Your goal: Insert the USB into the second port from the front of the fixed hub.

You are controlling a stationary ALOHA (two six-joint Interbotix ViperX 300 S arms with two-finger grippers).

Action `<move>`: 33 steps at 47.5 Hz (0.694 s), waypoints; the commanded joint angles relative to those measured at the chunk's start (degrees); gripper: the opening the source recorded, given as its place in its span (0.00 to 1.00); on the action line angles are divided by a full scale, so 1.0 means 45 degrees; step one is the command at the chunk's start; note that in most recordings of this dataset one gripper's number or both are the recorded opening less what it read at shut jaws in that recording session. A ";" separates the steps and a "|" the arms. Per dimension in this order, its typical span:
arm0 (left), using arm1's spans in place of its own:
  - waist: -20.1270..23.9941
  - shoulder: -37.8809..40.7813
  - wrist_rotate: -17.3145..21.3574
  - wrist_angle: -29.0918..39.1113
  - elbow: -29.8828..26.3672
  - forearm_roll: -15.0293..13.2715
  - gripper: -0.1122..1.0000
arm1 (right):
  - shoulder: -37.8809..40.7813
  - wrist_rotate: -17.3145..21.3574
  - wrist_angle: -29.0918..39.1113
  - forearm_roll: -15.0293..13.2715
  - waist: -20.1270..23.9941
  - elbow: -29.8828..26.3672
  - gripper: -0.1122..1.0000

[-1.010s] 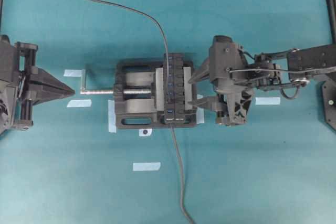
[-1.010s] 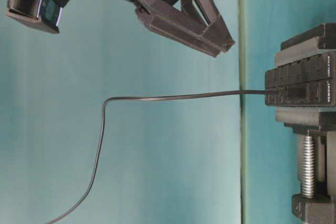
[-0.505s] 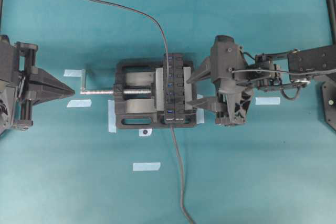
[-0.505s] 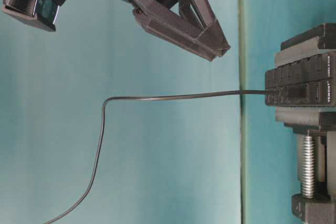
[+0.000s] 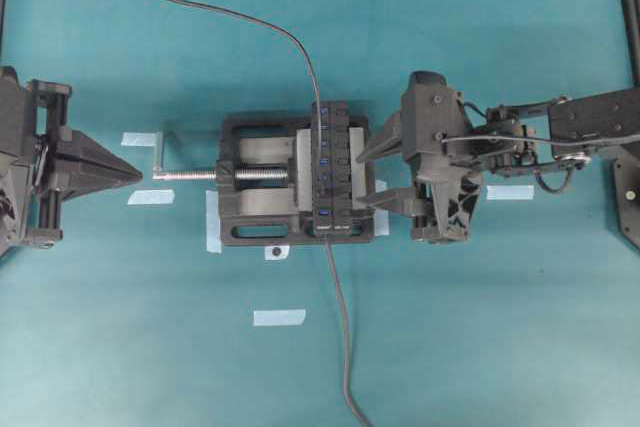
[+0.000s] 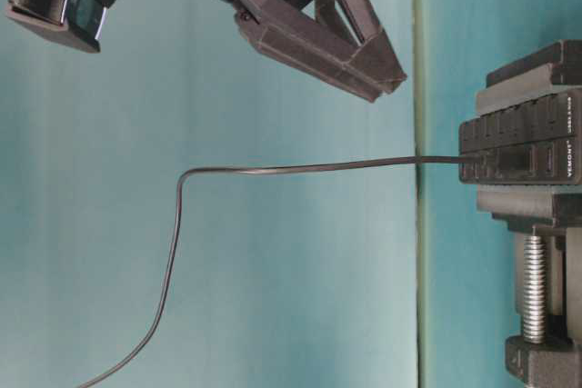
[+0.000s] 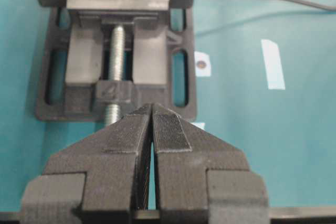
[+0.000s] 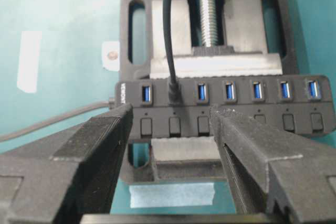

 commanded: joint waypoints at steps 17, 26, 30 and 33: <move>0.0000 0.0039 -0.0039 -0.0117 -0.0195 0.0020 0.10 | 0.0137 0.0137 -0.0078 0.0020 0.0039 -0.0137 0.83; 0.0000 0.0039 -0.0039 -0.0117 -0.0195 0.0000 0.10 | 0.0215 0.0137 -0.0117 0.0020 0.0039 -0.0195 0.91; 0.0000 0.0039 -0.0039 -0.0117 -0.0195 0.0020 0.10 | 0.0215 0.0117 -0.0117 0.0020 0.0039 -0.0195 0.91; 0.0000 0.0039 -0.0039 -0.0117 -0.0195 0.0020 0.10 | 0.0215 0.0117 -0.0137 0.0020 0.0039 -0.0195 0.91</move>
